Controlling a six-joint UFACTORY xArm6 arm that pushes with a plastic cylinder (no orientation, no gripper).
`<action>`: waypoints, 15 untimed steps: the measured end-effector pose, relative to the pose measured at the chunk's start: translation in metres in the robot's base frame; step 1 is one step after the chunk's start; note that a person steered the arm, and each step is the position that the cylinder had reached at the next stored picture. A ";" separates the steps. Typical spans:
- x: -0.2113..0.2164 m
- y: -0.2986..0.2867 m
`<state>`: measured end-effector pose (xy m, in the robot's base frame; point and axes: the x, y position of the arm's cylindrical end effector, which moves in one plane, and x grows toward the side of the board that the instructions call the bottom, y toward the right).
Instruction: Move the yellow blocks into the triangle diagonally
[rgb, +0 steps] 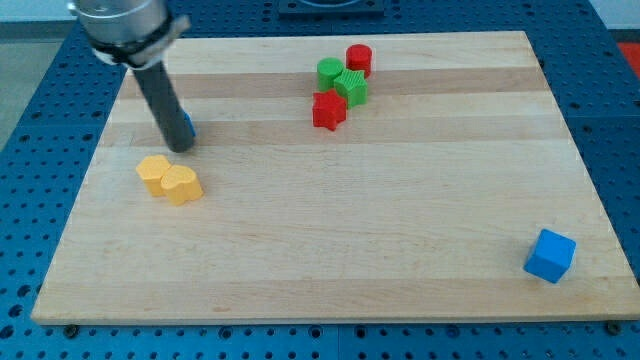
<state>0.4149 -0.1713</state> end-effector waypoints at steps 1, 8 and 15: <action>0.050 0.067; 0.039 0.003; 0.021 -0.052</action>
<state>0.4357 -0.2228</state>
